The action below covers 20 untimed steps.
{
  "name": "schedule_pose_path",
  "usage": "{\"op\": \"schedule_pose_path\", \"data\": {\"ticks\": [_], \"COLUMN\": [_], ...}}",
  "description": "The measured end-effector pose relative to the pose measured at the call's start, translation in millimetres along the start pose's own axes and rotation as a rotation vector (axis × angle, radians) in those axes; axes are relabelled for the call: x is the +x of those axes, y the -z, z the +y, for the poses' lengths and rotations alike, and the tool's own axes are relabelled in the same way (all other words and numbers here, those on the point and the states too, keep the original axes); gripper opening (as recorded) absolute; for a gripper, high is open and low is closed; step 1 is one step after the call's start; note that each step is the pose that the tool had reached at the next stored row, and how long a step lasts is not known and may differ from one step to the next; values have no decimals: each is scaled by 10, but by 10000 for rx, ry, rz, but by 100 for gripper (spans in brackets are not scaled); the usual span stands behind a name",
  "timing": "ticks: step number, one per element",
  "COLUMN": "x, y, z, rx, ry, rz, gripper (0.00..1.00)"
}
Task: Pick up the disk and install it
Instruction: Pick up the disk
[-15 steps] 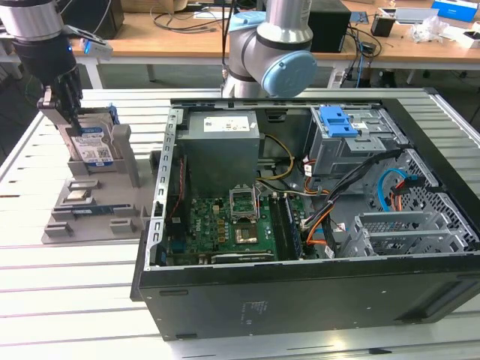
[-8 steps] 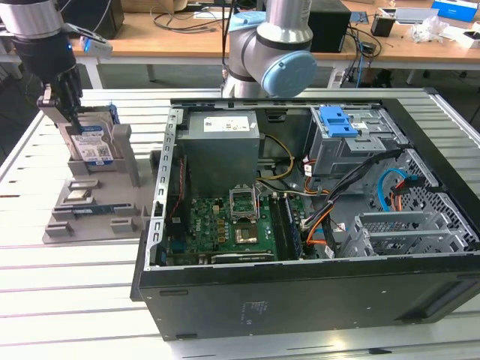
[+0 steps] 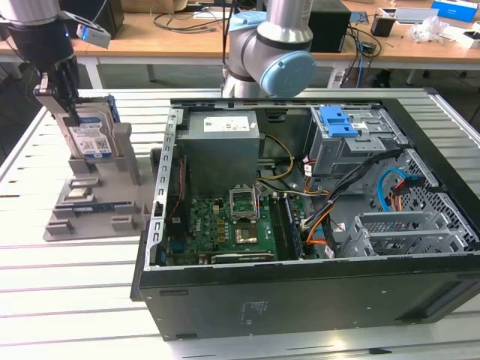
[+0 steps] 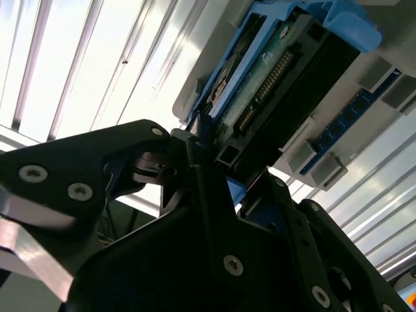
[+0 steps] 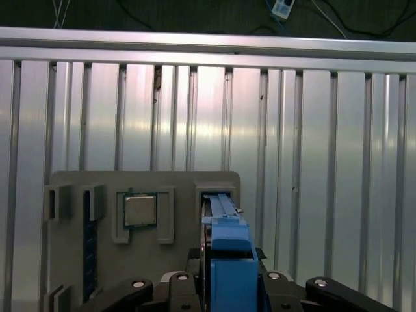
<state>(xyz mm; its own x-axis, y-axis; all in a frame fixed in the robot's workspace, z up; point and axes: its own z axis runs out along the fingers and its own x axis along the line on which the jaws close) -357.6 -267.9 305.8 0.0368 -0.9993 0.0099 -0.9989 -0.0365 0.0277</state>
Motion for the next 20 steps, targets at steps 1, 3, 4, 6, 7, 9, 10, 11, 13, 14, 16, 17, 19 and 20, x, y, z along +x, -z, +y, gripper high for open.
{"op": "schedule_pose_path", "data": {"ticks": [1, 3, 4, 6, 7, 9, 10, 11, 13, 14, 16, 17, 19, 20], "x": [-8, -17, -23, -33, -42, -50, -54, -58, -67, -71, -79, -82, -87, -90], "y": [34, 73, 100, 151, 195, 245, 269, 293, 342, 364, 417, 440, 490, 520], "z": [1, 1, 2, 3, 3, 5, 5, 6, 7, 7, 8, 9, 10, 11], "rx": [-1, 0, 1, 0, 0, 0, 1, 0, 0, 1, 0, -1, 1, 0], "ry": [1, 0, 1, 1, 1, 1, 1, 1, 1, 1, 1, 0, 1, 1], "rz": [0, -1, 0, 0, 0, 0, -1, 0, 0, 0, 0, 0, -1, 0], "gripper": [37, 37, 37, 37, 37, 37, 37, 37, 37, 37, 37, 37, 37, 37]}}
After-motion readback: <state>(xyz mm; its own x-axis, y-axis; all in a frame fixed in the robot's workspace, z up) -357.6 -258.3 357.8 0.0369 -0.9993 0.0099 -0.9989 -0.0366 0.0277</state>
